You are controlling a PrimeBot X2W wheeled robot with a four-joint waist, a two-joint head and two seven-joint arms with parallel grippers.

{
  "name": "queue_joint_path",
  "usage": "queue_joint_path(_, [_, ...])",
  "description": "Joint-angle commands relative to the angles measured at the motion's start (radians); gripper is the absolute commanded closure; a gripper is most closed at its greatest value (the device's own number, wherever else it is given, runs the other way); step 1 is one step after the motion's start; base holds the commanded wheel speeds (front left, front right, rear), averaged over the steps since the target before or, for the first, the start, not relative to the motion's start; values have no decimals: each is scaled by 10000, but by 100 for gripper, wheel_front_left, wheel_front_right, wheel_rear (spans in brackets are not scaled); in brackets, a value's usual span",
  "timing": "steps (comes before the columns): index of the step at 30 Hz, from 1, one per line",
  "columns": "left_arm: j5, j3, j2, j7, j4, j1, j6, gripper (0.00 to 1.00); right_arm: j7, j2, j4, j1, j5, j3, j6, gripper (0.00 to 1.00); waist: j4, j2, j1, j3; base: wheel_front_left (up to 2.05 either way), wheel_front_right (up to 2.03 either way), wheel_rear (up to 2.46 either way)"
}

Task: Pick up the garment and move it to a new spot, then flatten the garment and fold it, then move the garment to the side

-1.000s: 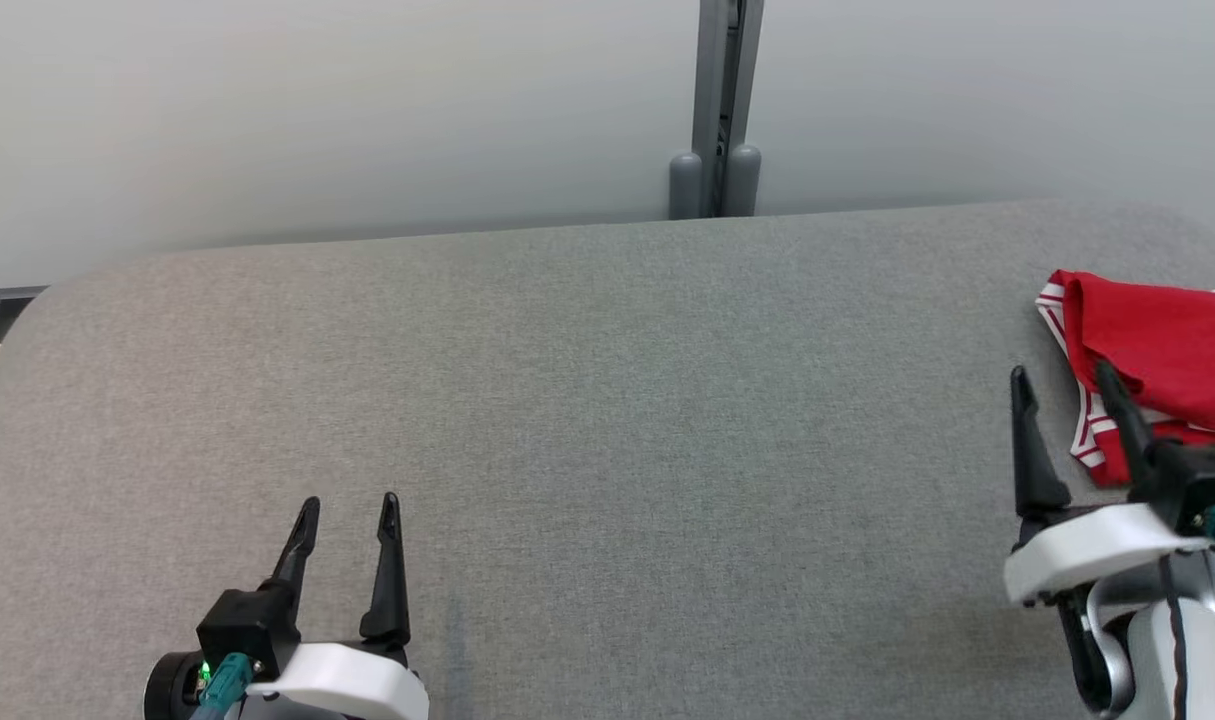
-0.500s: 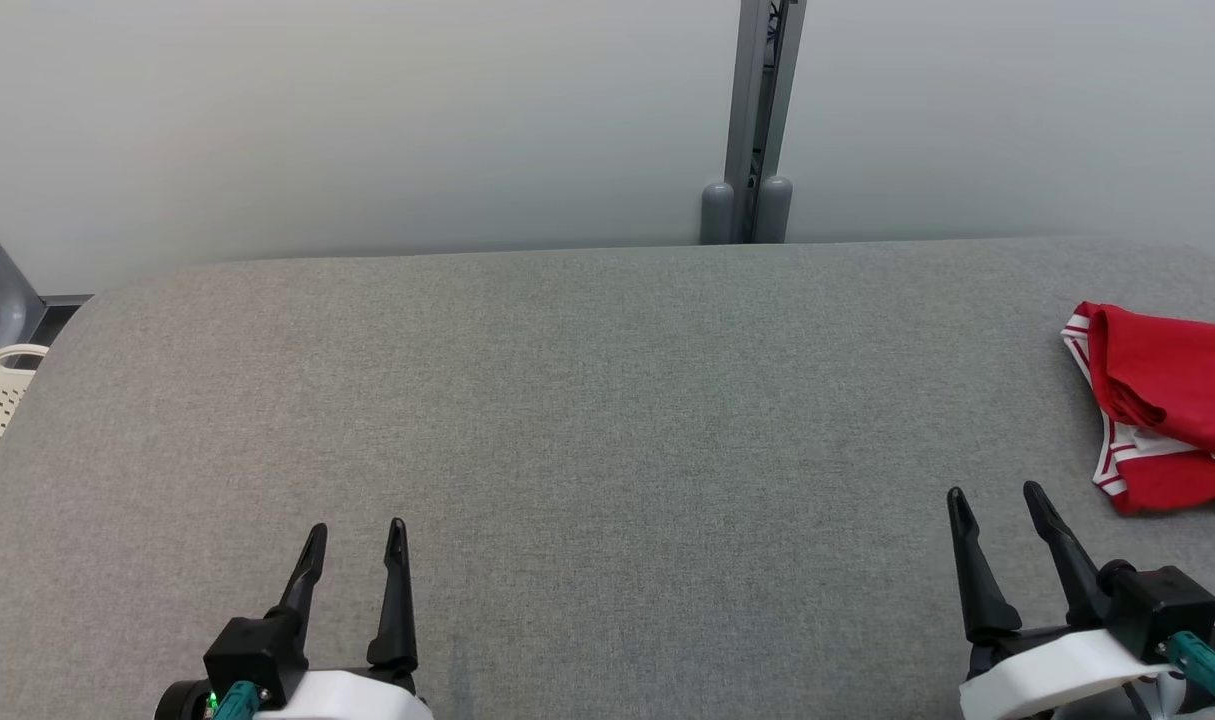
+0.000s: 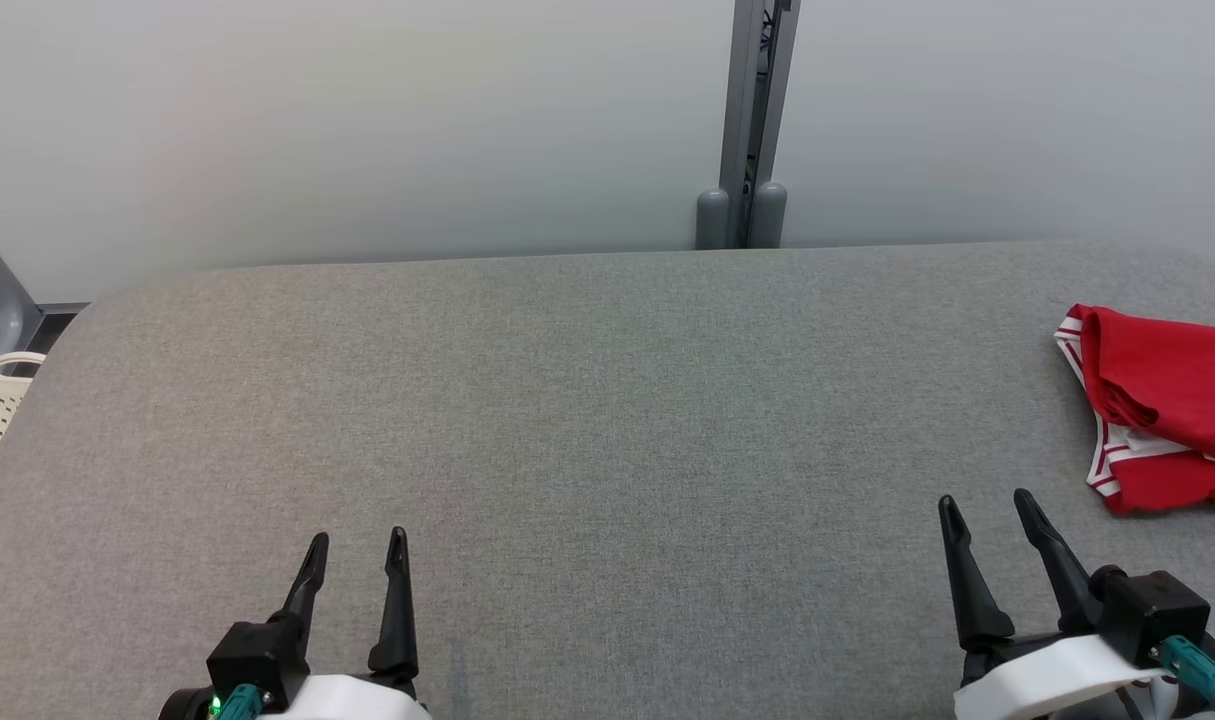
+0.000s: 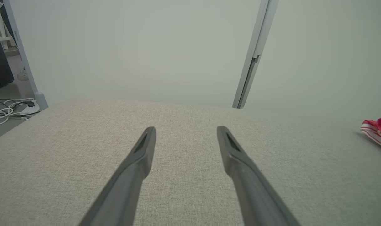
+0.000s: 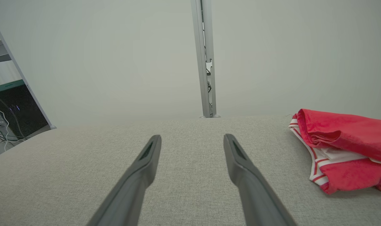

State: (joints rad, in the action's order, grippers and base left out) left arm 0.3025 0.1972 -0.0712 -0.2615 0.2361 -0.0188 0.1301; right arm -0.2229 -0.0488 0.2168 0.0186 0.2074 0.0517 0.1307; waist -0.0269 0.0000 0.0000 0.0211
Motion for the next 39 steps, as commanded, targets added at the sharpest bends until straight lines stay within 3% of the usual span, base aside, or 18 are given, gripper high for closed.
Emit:
queue_joint_path(1, [77, -14, -26, 15, 30, -66, 41, 0, 14, -48, -39, -78, -34, -24, 4, 0, -3, 0, 0, 3, 0, 0, 0])
queue_joint_path(10, [167, 19, -97, 106, 74, -45, 114, 0, 25, -48, -174, -43, -4, -93, 4, 0, -24, 0, 0, -14, 0, 0, 0])
queue_joint_path(11, [102, 29, -42, 104, 82, -5, 33, 100, 26, 4, -80, -22, 8, -71, 0, 100, -23, 0, 0, -13, 0, 0, 0])
queue_joint_path(15, [190, 39, 13, 175, 397, -194, 9, 100, 59, 97, 231, -244, 114, -54, 0, 100, -21, 0, 0, -14, 0, 0, 0])
queue_joint_path(39, [4088, -927, 65, 1259, 292, 298, -789, 100, 1001, -6, 224, 130, 4394, -469, 0, 100, 35, 0, 0, -58, 0, 0, 0])
